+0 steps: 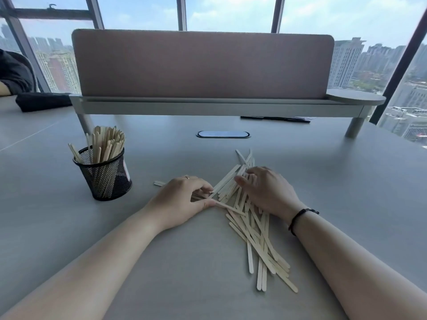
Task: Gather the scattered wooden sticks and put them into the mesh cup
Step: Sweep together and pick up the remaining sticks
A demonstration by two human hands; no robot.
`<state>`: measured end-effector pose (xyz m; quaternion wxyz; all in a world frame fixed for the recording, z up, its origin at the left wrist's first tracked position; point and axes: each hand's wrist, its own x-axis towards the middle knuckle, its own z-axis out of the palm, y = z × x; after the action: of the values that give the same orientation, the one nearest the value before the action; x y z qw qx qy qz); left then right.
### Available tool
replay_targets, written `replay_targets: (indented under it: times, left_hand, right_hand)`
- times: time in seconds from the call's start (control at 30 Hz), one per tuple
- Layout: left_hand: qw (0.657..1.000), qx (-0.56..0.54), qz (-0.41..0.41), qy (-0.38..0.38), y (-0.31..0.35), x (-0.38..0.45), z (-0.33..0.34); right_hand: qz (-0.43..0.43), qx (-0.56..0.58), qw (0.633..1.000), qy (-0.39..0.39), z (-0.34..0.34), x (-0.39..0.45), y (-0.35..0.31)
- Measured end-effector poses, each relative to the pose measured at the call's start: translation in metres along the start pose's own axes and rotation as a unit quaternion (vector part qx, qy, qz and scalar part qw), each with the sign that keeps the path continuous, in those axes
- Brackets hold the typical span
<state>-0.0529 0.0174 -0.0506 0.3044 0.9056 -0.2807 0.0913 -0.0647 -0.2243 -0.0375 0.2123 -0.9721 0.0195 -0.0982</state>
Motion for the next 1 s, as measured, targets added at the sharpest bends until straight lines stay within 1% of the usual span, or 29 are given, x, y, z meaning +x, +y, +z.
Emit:
replay_targets:
  times: [0.07,0.2,0.27,0.4,0.47,0.53,0.7,0.77,0.83,0.9,1.0]
  left_hand:
    - [1.0,0.0,-0.007,0.009,0.0,-0.001,-0.001]
    - [0.999,-0.01,-0.027,0.02,0.001,-0.004,-0.003]
    - [0.999,-0.009,-0.03,0.022,0.0,-0.005,-0.003]
    - [0.999,0.007,-0.043,0.033,-0.001,-0.006,-0.004]
    - [0.998,0.032,-0.052,0.034,-0.001,-0.006,-0.004]
    - [0.996,0.051,-0.063,0.027,-0.002,-0.005,-0.004]
    - [0.994,0.057,-0.087,-0.014,-0.009,-0.004,-0.003]
    - [0.994,0.059,-0.092,-0.03,-0.009,-0.004,-0.003]
    - [0.994,0.052,-0.09,-0.041,-0.008,-0.004,-0.004]
    - [0.994,0.032,-0.089,-0.059,-0.005,-0.004,-0.005]
    - [0.992,0.01,-0.08,-0.093,0.002,-0.007,-0.006]
  right_hand:
    - [0.006,0.046,0.999,0.004,-0.001,0.001,0.001]
    - [-0.009,0.09,0.995,0.031,-0.006,0.005,0.009]
    - [-0.024,0.096,0.995,0.015,-0.014,0.005,0.018]
    - [-0.089,0.096,0.985,-0.113,-0.028,-0.002,0.031]
    - [-0.091,0.119,0.973,-0.173,-0.031,-0.004,0.033]
    - [-0.093,0.117,0.962,-0.226,-0.031,-0.004,0.031]
    - [-0.128,0.101,0.942,-0.292,-0.031,-0.01,0.017]
    - [-0.146,0.089,0.94,-0.296,-0.03,-0.013,0.011]
    - [-0.164,0.08,0.943,-0.278,-0.027,-0.015,0.007]
    - [-0.166,0.084,0.952,-0.244,-0.02,-0.015,0.002]
    - [-0.182,0.066,0.968,-0.16,-0.005,-0.014,-0.004]
